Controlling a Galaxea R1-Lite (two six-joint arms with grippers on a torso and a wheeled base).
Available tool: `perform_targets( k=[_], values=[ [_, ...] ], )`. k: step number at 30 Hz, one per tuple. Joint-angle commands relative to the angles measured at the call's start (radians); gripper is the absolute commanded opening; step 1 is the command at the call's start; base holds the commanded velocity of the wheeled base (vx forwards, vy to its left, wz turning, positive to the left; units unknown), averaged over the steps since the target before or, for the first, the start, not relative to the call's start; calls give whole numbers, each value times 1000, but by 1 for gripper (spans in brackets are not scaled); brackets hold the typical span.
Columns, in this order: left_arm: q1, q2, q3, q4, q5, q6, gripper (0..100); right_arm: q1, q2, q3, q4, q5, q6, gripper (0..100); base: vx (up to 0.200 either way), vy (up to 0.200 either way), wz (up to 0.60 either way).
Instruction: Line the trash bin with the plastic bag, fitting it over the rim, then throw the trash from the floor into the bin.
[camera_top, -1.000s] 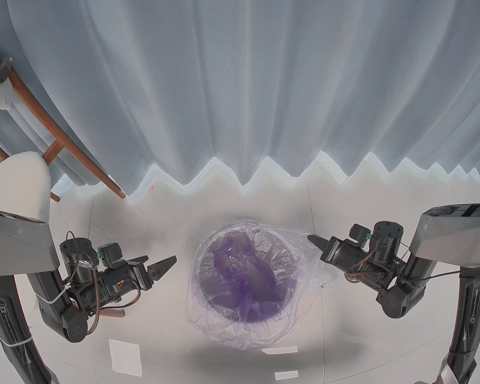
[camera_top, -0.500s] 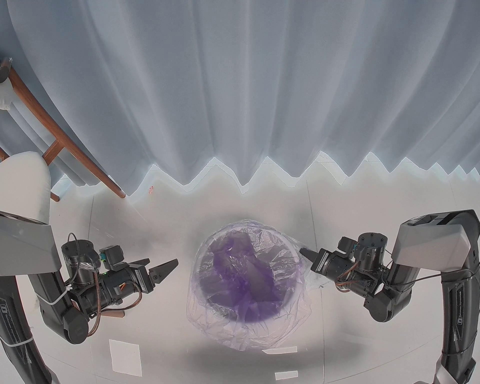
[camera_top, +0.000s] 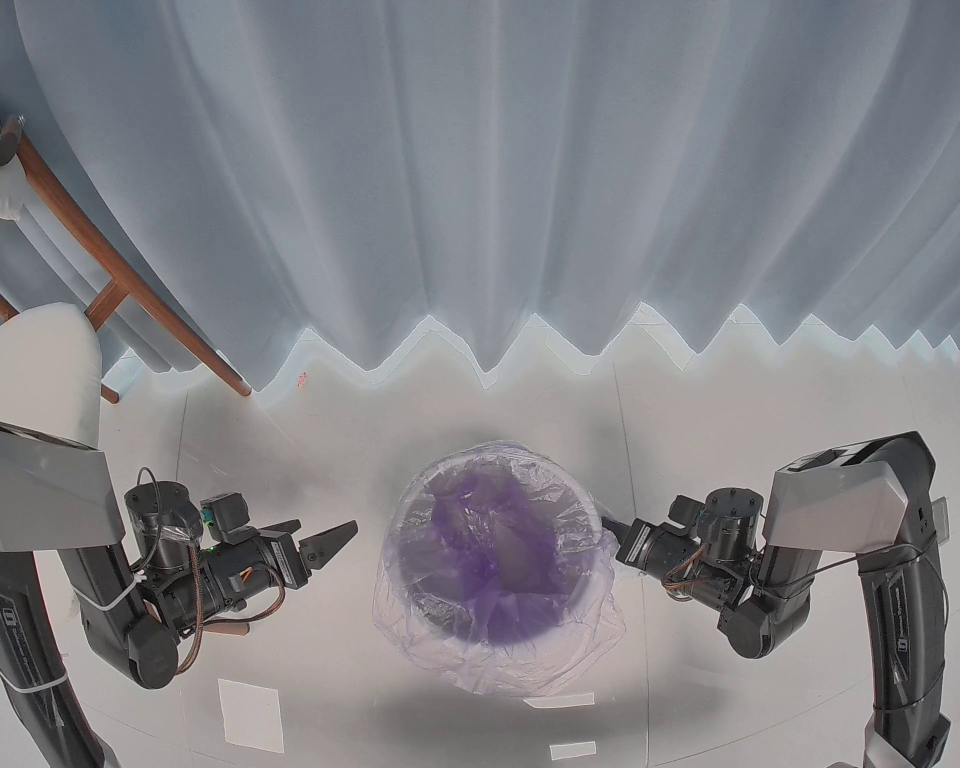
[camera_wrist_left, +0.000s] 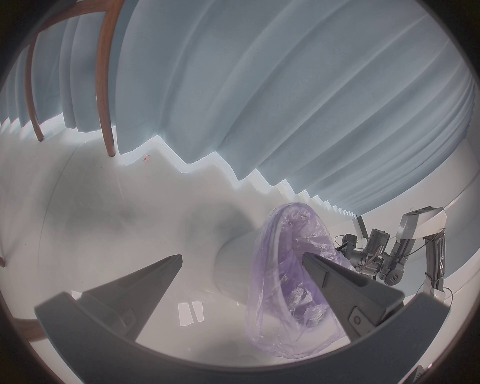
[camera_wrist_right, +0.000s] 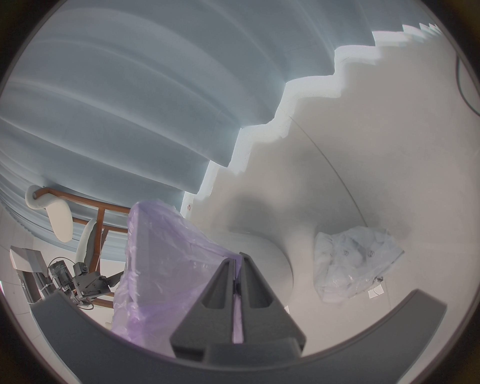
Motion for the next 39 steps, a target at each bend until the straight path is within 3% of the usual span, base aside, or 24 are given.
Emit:
perform_targets(
  k=[1, 24, 25, 32, 37, 39],
  values=[
    [0, 3, 0, 0, 0, 0, 100, 6, 18, -2, -1, 1, 6, 0, 0, 0, 0],
    [-4, 11, 0, 0, 0, 1, 100, 37, 48, 7, -56, -6, 12, 0, 0, 0, 0],
    [-4, 9, 0, 0, 0, 1, 100, 37, 45, 8, -56, -4, 20, 100, 0, 0, 0],
    [5, 2, 6, 0, 1, 0, 100, 41, -169, 159, -56, 14, 158, 100, 0, 0, 0],
    [-3, 8, 11, 0, 1, 0, 100, 26, -338, 355, -53, 206, 176, 100, 0, 0, 0],
    [-6, 8, 20, 0, 1, 0, 100, 12, -347, 392, -54, 225, 170, 100, 0, 0, 0]
  ],
)
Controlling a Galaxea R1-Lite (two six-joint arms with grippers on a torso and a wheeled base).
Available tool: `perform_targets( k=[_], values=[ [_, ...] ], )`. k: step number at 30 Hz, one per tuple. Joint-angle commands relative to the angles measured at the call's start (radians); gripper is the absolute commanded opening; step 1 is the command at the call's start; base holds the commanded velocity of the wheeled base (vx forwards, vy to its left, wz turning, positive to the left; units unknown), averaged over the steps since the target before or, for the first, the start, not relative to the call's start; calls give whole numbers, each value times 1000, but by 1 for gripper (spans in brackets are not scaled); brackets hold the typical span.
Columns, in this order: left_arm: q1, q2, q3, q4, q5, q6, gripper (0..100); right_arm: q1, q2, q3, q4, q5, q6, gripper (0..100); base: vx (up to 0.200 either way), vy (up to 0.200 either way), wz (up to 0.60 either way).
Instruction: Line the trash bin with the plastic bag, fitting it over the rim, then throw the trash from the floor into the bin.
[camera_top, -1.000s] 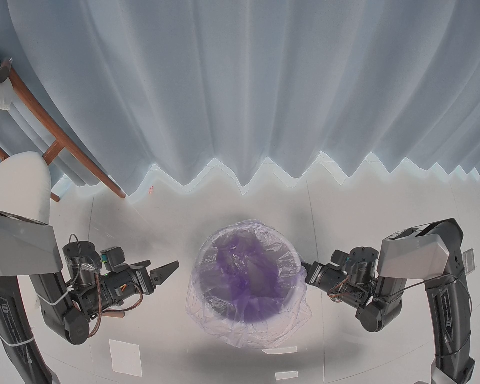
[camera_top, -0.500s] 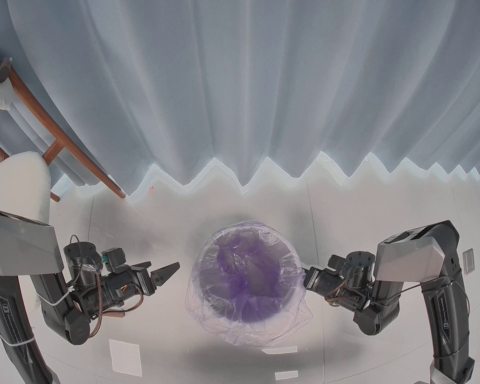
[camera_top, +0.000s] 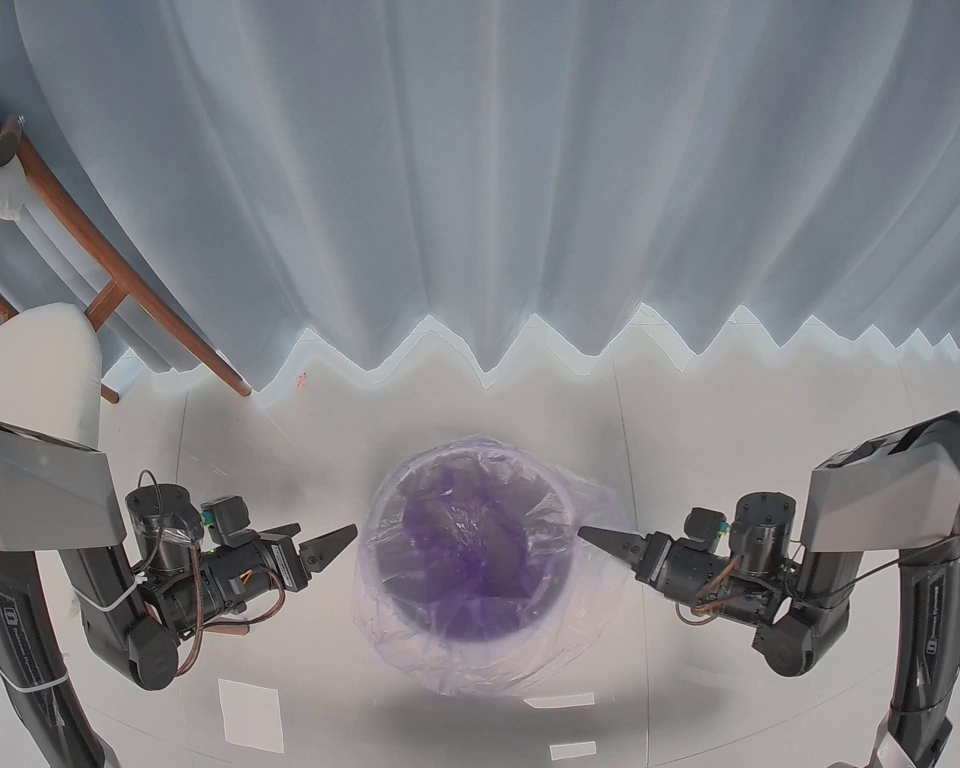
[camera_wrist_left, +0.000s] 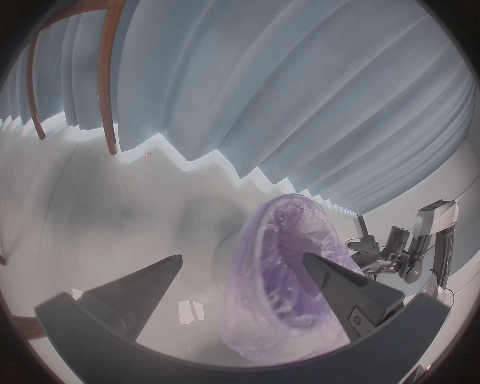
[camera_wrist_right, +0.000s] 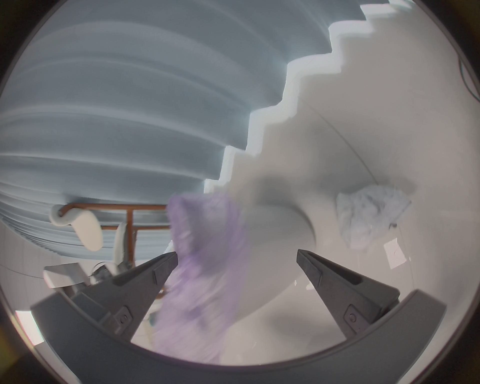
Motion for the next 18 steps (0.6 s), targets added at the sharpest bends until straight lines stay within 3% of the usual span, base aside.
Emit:
perform_targets(
  k=[1, 10, 18],
  values=[
    [-7, 2, 15, 0, 0, -1, 100, -27, -182, 166, -14, 95, 18, 100, 0, 0, 0],
    [-10, 3, 19, 0, 0, 1, 100, -91, -236, 199, -16, 92, 12, 100, 0, 0, 0],
    [-30, 3, 30, 0, 2, 1, 100, -82, -337, 324, -16, 97, 6, 100, 0, 0, 0]
  ],
)
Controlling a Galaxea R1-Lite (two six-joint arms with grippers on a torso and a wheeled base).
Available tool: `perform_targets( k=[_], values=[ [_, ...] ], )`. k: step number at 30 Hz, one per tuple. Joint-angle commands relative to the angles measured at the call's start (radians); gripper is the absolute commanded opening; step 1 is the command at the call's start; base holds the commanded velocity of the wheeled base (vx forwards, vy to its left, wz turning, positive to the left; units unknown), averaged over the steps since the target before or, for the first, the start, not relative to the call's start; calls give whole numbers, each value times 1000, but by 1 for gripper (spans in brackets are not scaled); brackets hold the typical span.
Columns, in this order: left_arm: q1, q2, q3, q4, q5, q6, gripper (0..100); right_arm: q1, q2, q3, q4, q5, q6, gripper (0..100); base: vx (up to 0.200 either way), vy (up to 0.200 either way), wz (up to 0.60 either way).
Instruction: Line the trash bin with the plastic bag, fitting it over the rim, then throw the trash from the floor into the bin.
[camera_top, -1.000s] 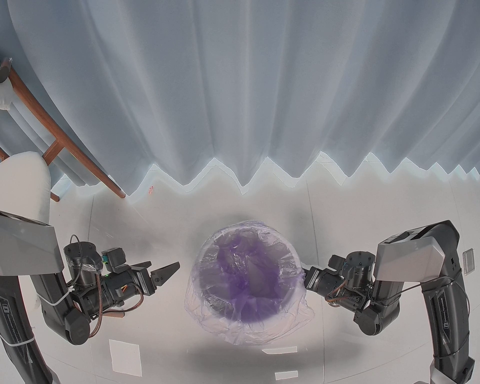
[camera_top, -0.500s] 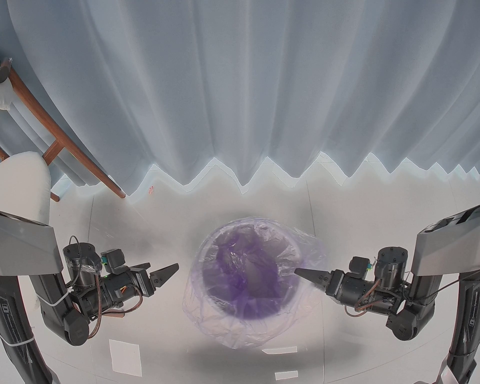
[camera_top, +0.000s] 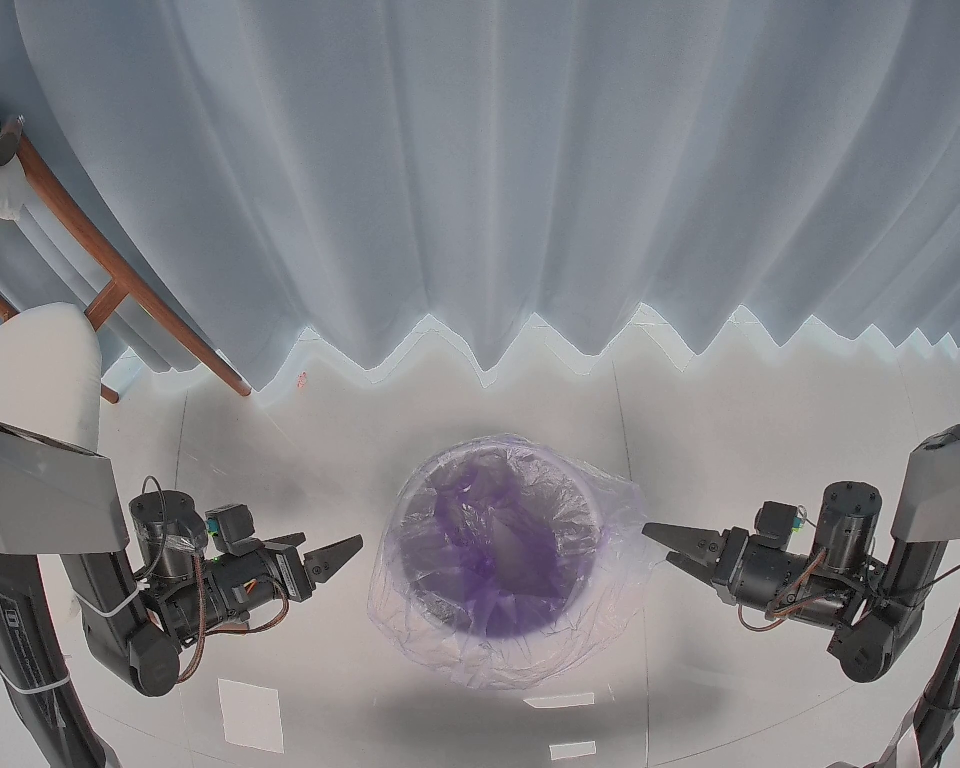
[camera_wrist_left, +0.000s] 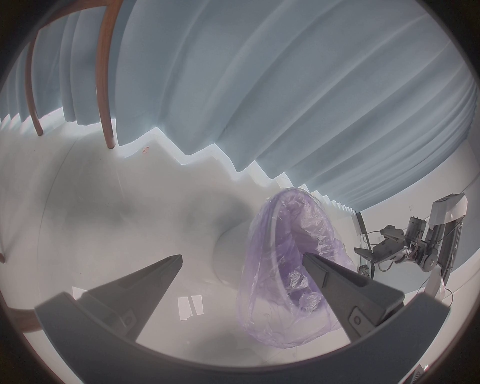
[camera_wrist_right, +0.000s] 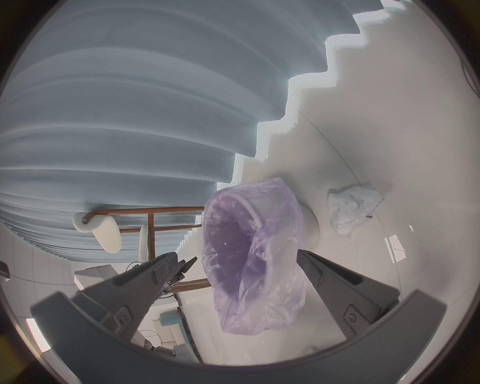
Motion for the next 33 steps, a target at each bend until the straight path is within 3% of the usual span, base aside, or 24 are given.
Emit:
perform_targets(
  k=[1, 7, 21, 33],
  values=[
    [-11, 2, 5, -1, 1, 0, 100, 4, -72, 61, -16, -2, -17, 100, 0, 0, 0],
    [-5, -11, -24, -1, 8, -6, 100, 5, -118, 89, -15, -1, -14, 100, 0, 0, 0],
    [-28, 38, -115, -1, 52, -31, 100, 33, 4, 129, -16, 4, -24, 100, 0, 0, 0],
    [-32, 71, -115, -1, 80, -34, 100, 48, -16, 133, -18, -1, -32, 100, 0, 0, 0]
  ],
)
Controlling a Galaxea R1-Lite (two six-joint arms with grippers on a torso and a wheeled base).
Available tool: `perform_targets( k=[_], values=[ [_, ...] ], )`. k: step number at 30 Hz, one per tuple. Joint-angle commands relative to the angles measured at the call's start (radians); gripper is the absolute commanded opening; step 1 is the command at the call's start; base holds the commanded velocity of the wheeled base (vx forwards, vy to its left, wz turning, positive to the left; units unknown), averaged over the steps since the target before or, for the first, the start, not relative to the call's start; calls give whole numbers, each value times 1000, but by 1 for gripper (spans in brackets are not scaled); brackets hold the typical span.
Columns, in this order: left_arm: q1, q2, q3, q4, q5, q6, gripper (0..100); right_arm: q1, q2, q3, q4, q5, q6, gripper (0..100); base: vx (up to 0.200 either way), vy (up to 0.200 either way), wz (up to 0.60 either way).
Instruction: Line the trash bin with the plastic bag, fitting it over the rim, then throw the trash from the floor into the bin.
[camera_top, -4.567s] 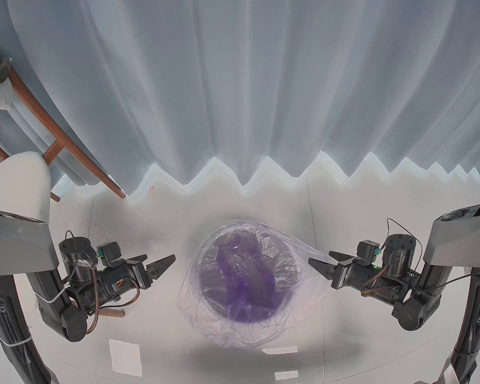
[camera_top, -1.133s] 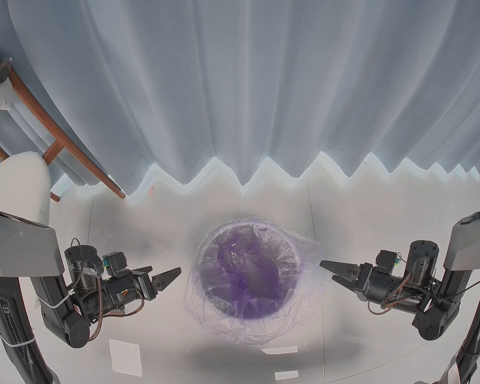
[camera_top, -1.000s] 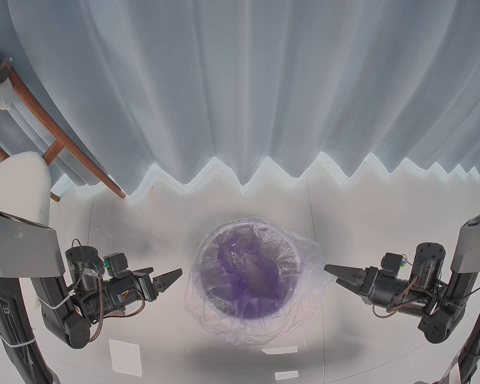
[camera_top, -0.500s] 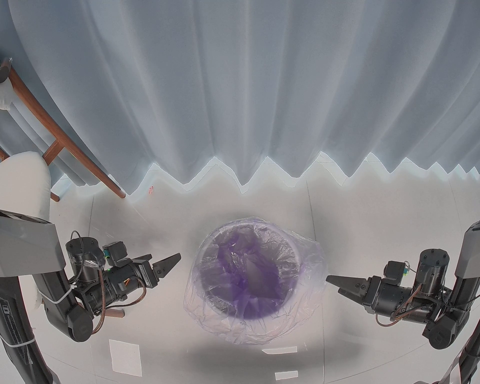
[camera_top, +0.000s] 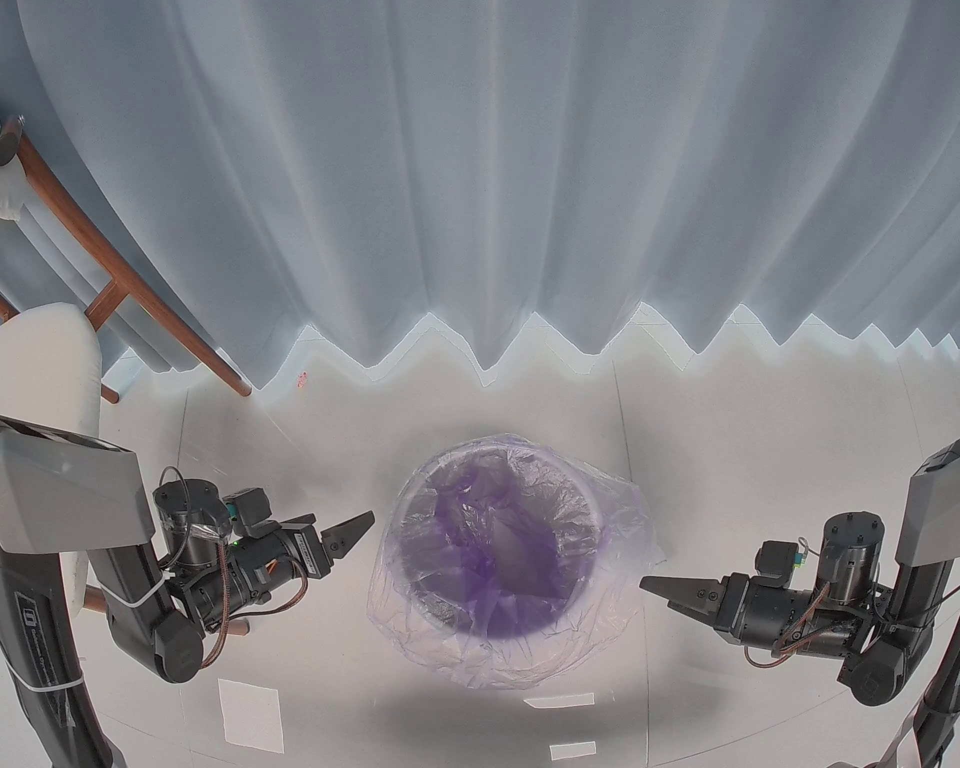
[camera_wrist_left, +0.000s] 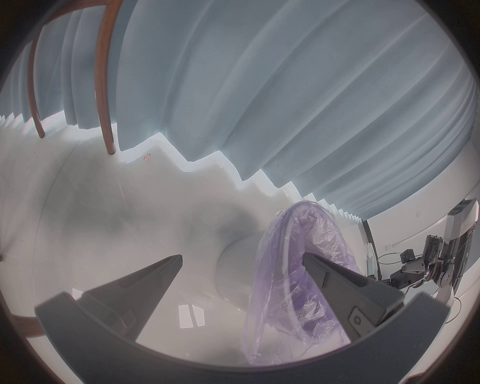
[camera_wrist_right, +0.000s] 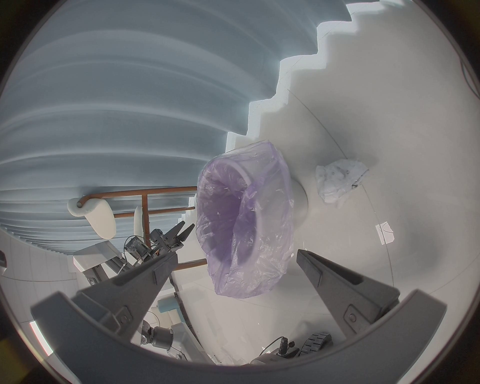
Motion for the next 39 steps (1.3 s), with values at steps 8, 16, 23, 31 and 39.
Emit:
perform_targets(
  k=[8, 16, 23, 31, 39],
  values=[
    [-12, 7, 7, -2, 3, 2, 100, 1, 2, 2, -16, 0, 0, 100, -75, 0, 0],
    [-24, 18, 7, -2, 27, 2, 100, 1, 10, 2, -16, 0, 0, 100, -175, 0, 0],
    [-58, 44, 31, -2, 29, 2, 100, 1, 11, 2, -16, 0, 0, 100, 0, 0, 0],
    [-142, 77, 106, -2, 29, 0, 100, 1, 13, 2, -16, 0, 0, 100, 0, 0, 0],
    [-183, 91, 129, -2, 29, 2, 100, 1, 8, 0, -16, 0, -8, 100, 0, 0, 0]
  ],
)
